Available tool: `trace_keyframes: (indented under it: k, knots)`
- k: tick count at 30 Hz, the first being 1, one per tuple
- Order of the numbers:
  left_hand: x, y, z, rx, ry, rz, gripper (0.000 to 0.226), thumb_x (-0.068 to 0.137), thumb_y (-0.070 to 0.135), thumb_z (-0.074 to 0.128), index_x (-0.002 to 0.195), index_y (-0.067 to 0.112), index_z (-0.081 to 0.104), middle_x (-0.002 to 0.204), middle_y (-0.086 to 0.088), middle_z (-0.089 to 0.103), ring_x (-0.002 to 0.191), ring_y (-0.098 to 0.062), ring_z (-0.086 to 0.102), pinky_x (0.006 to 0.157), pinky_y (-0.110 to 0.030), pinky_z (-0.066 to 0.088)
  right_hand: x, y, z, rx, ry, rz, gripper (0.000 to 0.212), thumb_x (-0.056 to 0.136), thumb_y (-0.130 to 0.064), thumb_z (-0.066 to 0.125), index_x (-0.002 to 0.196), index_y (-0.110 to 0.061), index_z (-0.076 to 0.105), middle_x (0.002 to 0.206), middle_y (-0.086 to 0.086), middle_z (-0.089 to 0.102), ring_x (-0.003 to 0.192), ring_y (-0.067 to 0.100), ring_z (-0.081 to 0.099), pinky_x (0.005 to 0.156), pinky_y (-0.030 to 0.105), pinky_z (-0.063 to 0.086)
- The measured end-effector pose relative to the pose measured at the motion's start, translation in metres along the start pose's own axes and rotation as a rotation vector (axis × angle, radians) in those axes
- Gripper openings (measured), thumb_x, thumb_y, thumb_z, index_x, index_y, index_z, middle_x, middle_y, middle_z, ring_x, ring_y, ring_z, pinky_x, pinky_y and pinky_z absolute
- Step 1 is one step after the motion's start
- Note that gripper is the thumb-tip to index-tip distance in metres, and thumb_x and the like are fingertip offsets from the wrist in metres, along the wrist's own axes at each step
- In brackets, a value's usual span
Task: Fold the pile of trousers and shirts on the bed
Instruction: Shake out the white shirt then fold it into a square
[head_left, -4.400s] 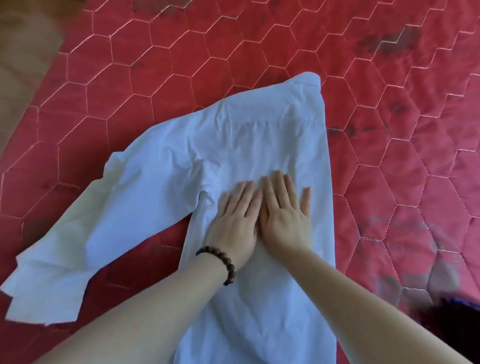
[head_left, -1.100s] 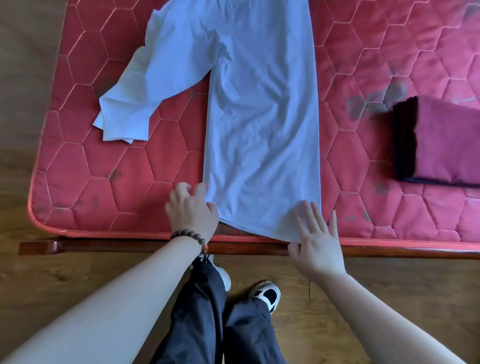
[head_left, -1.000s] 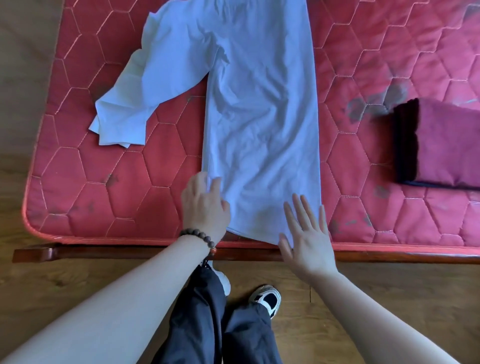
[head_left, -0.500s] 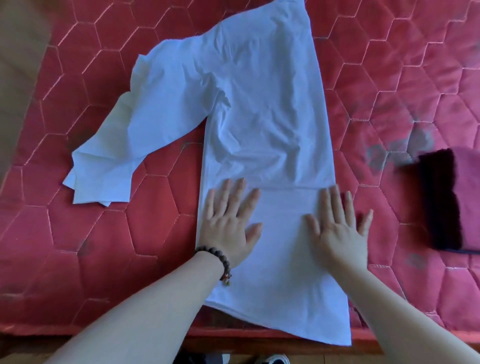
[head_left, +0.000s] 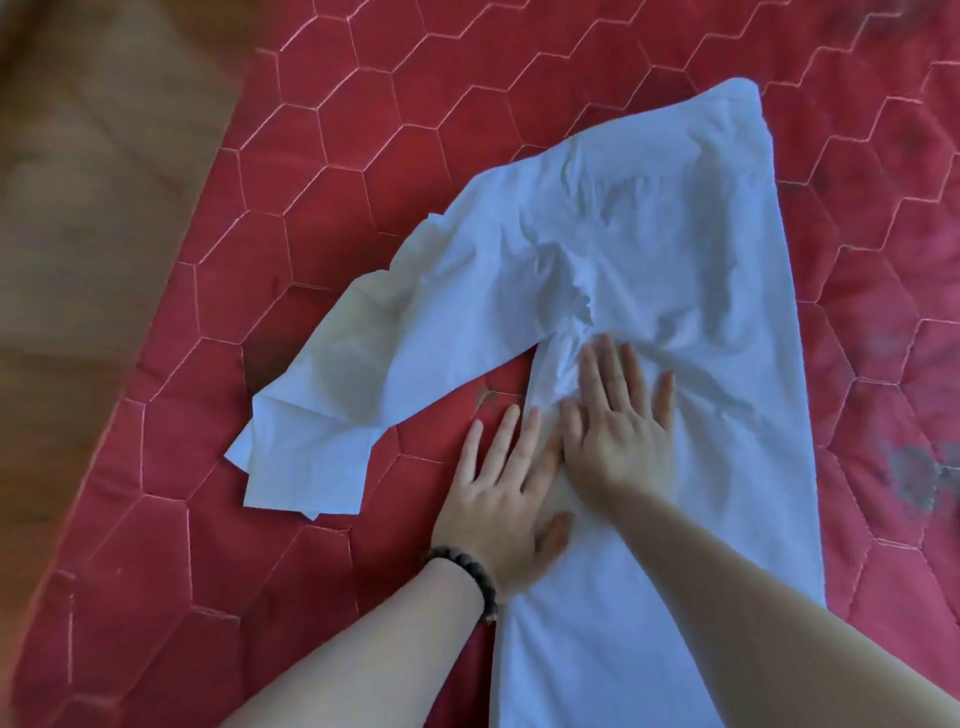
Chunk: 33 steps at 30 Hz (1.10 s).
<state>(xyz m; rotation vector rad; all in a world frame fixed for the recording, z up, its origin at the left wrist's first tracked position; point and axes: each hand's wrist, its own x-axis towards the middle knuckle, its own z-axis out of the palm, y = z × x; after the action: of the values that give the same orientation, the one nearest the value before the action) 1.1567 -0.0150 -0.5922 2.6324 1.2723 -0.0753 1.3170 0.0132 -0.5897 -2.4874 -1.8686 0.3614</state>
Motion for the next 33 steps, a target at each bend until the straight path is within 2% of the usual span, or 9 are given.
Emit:
trace_keyframes:
  k: [4, 8, 14, 16, 19, 23, 28, 31, 33]
  knots:
    - [-0.003, -0.011, -0.016, -0.159, 0.145, 0.048, 0.064, 0.089, 0.034, 0.048, 0.148, 0.014, 0.033, 0.160, -0.012, 0.017, 0.149, -0.025, 0.011, 0.117, -0.055, 0.016, -0.001, 0.000, 0.002, -0.029, -0.006, 0.000, 0.064, 0.094, -0.046, 0.016, 0.154, -0.023, 0.012, 0.159, -0.013, -0.005, 0.147, 0.008, -0.011, 0.119, 0.048, -0.006]
    - [-0.002, -0.063, -0.038, -0.218, 0.440, -0.215, 0.079, 0.077, 0.008, 0.067, 0.146, 0.016, 0.031, 0.157, -0.012, 0.020, 0.149, -0.025, 0.013, 0.119, -0.053, 0.009, 0.001, 0.000, 0.002, -0.068, -0.013, 0.021, 0.064, 0.095, -0.047, 0.018, 0.152, -0.020, 0.009, 0.160, -0.011, -0.002, 0.148, 0.009, -0.009, 0.119, 0.049, -0.004]
    - [-0.006, -0.137, -0.057, -0.308, 0.339, -0.667, 0.098, 0.062, 0.030, 0.088, 0.142, 0.001, 0.039, 0.144, -0.023, 0.041, 0.137, -0.039, 0.037, 0.114, -0.058, 0.023, 0.002, -0.002, 0.000, -0.064, -0.033, 0.026, 0.063, 0.094, -0.049, 0.014, 0.150, -0.021, 0.003, 0.159, -0.012, -0.008, 0.146, 0.006, -0.016, 0.119, 0.046, -0.008]
    - [-0.004, -0.135, -0.061, -0.274, 0.355, -0.633, 0.064, 0.055, 0.011, 0.089, 0.112, -0.001, 0.061, 0.123, -0.018, 0.057, 0.119, -0.039, 0.053, 0.108, -0.062, 0.031, 0.002, -0.002, 0.000, -0.058, -0.038, 0.028, 0.064, 0.093, -0.050, 0.012, 0.149, -0.022, 0.002, 0.158, -0.013, -0.010, 0.145, 0.005, -0.019, 0.119, 0.046, -0.008]
    - [0.000, -0.128, -0.067, -0.253, 0.410, -0.525, 0.038, 0.052, -0.010, 0.078, 0.086, 0.000, 0.063, 0.109, -0.015, 0.061, 0.107, -0.038, 0.059, 0.105, -0.055, 0.037, 0.001, -0.004, -0.001, -0.056, -0.058, 0.030, 0.064, 0.094, -0.050, 0.012, 0.150, -0.022, 0.002, 0.158, -0.012, -0.010, 0.145, 0.006, -0.018, 0.119, 0.045, -0.009]
    - [0.008, -0.110, -0.083, -0.354, 0.453, -0.436, 0.030, 0.066, -0.009, 0.073, 0.093, -0.002, 0.062, 0.112, -0.015, 0.063, 0.107, -0.035, 0.058, 0.095, -0.043, 0.048, 0.005, -0.006, -0.007, -0.060, -0.138, 0.030, 0.063, 0.096, -0.050, 0.010, 0.151, -0.025, -0.007, 0.157, -0.012, -0.020, 0.143, 0.008, -0.025, 0.117, 0.046, -0.013]
    - [0.013, -0.072, -0.111, -0.534, 0.371, -0.298, 0.022, 0.076, -0.001, 0.069, 0.092, 0.006, 0.057, 0.093, -0.004, 0.066, 0.079, -0.026, 0.063, 0.063, -0.027, 0.046, 0.004, -0.030, -0.058, 0.302, 0.015, -0.143, 0.089, 0.088, -0.052, 0.054, 0.153, -0.029, -0.003, 0.162, 0.000, 0.003, 0.149, 0.016, 0.002, 0.117, 0.052, -0.006]
    - [0.025, -0.046, -0.127, -0.619, 0.301, -0.185, 0.016, 0.081, 0.008, 0.057, 0.097, 0.008, 0.055, 0.094, -0.003, 0.066, 0.081, -0.023, 0.063, 0.066, -0.037, 0.051, 0.012, -0.049, -0.092, 0.297, 0.099, -0.542, 0.074, 0.084, -0.038, 0.062, 0.150, -0.026, 0.029, 0.153, -0.002, 0.037, 0.145, 0.020, 0.025, 0.116, 0.059, 0.004]
    - [0.032, -0.035, -0.138, -0.674, 0.299, -0.118, 0.024, 0.082, 0.016, 0.051, 0.104, 0.009, 0.056, 0.097, -0.001, 0.065, 0.086, -0.019, 0.061, 0.073, -0.035, 0.051, 0.027, -0.045, -0.110, 0.294, 0.142, -0.614, 0.046, 0.078, -0.013, 0.061, 0.124, -0.016, 0.063, 0.119, -0.001, 0.068, 0.124, 0.024, 0.055, 0.110, 0.065, 0.019]
